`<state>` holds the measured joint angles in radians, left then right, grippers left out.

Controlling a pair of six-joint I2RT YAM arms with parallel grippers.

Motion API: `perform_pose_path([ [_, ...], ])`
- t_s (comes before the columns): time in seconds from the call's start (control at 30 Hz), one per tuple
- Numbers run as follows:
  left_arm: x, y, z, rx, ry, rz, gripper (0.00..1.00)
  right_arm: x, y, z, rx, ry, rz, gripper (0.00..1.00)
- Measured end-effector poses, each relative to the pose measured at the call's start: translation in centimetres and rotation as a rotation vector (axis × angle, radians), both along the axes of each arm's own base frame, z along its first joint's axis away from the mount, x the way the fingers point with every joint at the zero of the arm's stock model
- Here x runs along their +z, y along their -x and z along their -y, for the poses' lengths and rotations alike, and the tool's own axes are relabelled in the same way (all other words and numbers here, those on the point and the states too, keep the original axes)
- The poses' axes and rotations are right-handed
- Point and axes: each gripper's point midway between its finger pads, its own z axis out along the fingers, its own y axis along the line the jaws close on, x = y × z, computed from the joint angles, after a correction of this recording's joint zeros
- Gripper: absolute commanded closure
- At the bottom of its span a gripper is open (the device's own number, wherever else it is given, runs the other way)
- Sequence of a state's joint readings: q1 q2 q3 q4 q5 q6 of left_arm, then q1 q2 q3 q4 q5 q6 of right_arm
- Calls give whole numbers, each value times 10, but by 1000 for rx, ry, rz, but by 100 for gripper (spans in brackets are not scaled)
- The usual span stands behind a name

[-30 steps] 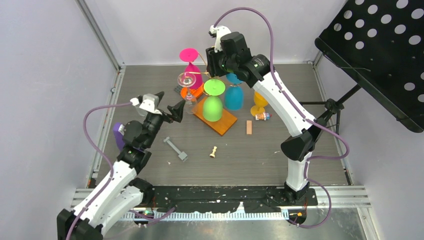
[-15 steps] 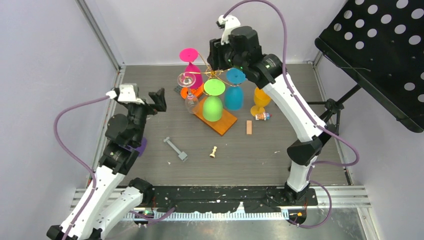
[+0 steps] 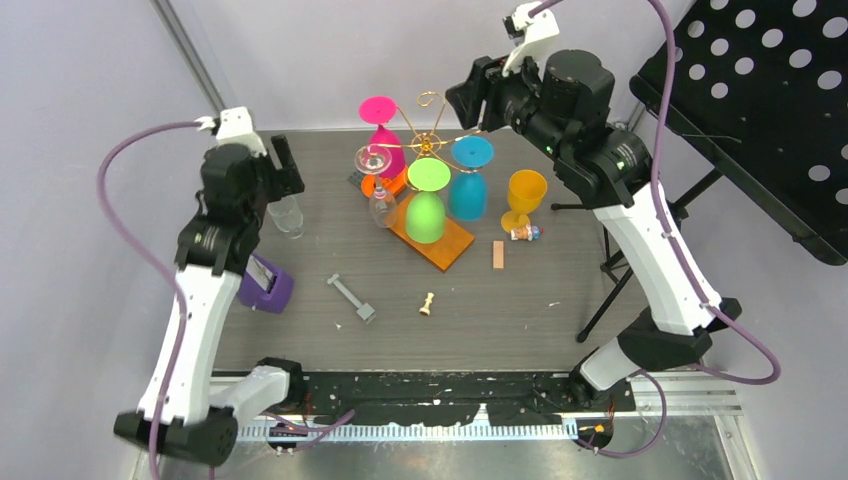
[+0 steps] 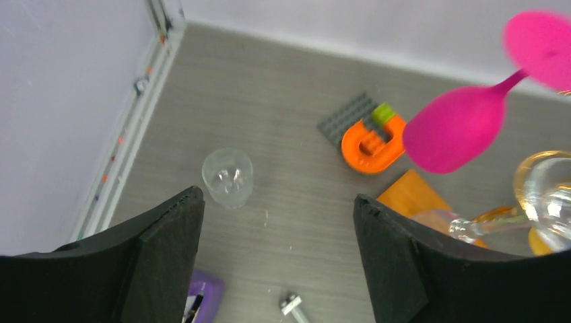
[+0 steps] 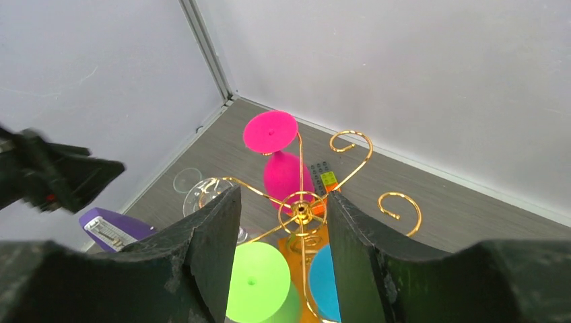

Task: Place the wine glass upside down on the wine glass rack
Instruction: Pick up the wine glass at the center of the board.

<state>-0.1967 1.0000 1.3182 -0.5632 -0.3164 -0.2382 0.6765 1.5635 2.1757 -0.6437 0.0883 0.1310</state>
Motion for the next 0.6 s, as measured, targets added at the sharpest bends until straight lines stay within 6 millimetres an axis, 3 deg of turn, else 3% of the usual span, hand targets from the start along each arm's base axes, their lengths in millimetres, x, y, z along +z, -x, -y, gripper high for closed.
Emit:
perform_pose_path([
  [0.07, -21, -11, 1, -11, 3, -107, 28, -1, 6, 5, -3, 2, -1, 44],
  [0.17, -69, -30, 7, -39, -2, -296, 29, -8, 12, 12, -9, 14, -14, 44],
  [0.3, -116, -34, 12, -62, -12, -476, 30, -27, 19, 21, -24, 50, -49, 44],
  [0.4, -128, -36, 15, -71, -10, -533, 34, -41, 26, 31, -39, 82, -69, 44],
  [0.6, -123, -40, 21, -95, 18, -525, 34, -53, 35, 65, -138, 123, -84, 44],
])
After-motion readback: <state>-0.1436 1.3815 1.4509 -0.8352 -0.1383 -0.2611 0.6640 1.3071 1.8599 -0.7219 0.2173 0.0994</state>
